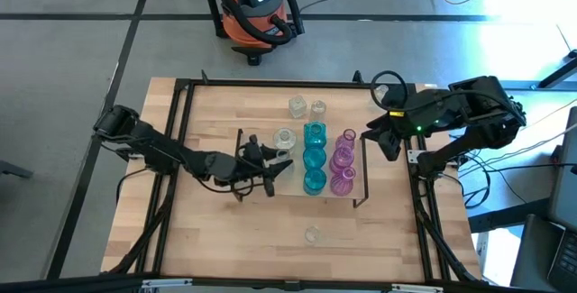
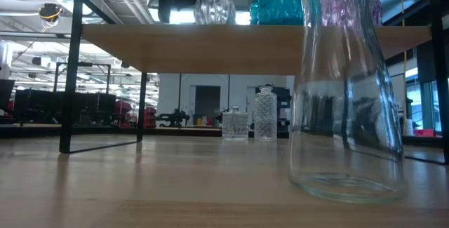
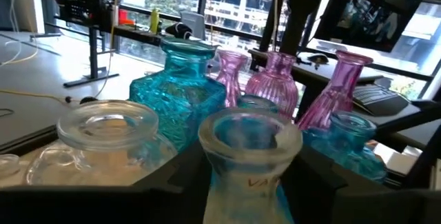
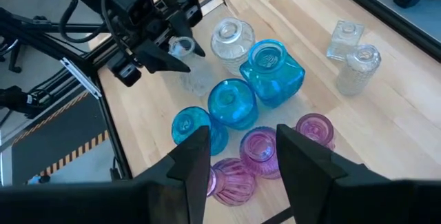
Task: Sort vases onto shelf
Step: Put the bottom right transparent vase on the shelf, then put the top right transparent vase on the shelf
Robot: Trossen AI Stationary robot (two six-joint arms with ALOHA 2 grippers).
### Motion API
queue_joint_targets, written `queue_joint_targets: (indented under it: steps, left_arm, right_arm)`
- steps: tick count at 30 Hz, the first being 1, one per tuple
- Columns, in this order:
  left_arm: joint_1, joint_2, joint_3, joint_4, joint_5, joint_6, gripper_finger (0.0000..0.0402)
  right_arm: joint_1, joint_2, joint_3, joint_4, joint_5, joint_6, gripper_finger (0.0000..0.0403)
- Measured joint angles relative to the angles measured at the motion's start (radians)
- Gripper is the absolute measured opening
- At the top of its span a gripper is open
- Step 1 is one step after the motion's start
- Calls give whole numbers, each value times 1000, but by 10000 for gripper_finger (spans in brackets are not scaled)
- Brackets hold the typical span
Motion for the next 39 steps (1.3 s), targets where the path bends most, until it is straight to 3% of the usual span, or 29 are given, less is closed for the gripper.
queue_joint_targets:
  steps: [18, 24, 39]
  left_arm:
    - [5, 0, 0, -2, 54, 2, 164]
    - [39, 0, 0, -3, 128, -14, 176]
    - [54, 0, 1, 98, 129, -24, 198]
  right_arm:
    - [0, 4, 0, 7, 33, 26, 150]
    - [0, 4, 0, 10, 33, 32, 150]
    - [0, 4, 0, 21, 25, 34, 150]
